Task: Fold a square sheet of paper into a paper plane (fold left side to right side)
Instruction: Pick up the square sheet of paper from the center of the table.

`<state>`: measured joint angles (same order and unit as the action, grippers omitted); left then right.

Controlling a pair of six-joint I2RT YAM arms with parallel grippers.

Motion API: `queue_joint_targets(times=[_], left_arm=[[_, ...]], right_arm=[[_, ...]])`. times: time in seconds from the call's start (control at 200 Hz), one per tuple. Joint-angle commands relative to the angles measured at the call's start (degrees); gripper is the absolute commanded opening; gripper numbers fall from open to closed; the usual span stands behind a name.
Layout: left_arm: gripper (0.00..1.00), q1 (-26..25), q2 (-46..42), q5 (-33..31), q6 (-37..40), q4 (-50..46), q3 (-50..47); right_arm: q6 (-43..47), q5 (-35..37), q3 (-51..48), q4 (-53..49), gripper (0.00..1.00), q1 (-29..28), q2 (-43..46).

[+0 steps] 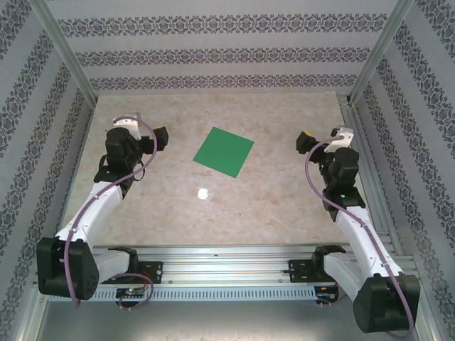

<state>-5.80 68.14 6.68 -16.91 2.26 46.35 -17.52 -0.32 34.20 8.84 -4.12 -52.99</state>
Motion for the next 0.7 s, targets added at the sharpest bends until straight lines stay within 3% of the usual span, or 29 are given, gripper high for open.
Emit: queue_joint_targets(times=[0.0, 0.13, 0.33, 0.535, 0.694], left_arm=[[1.00, -1.74, 5.51, 14.38, -11.23, -14.65, 1.54], [0.99, -7.26, 13.88, 16.17, -10.74, -19.22, 7.87], [0.91, -13.40, 28.63, 19.31, -10.38, -22.31, 19.67], [0.79, -16.26, 42.12, 20.32, -10.04, -26.47, 31.74], [0.74, -16.59, 48.15, 20.41, -10.47, -27.44, 37.24]], right_arm=[[-6.80, -4.69, 4.65, -17.01, 0.97, -5.50, -5.01], [-6.74, -2.53, 13.95, -22.17, 0.96, -12.04, -17.45], [-7.55, 1.28, 31.67, -26.39, 0.94, -16.34, -39.82], [-7.97, 4.98, 49.33, -32.91, 0.93, -18.36, -57.83], [-8.90, 5.76, 57.30, -36.16, 0.90, -18.66, -66.01]])
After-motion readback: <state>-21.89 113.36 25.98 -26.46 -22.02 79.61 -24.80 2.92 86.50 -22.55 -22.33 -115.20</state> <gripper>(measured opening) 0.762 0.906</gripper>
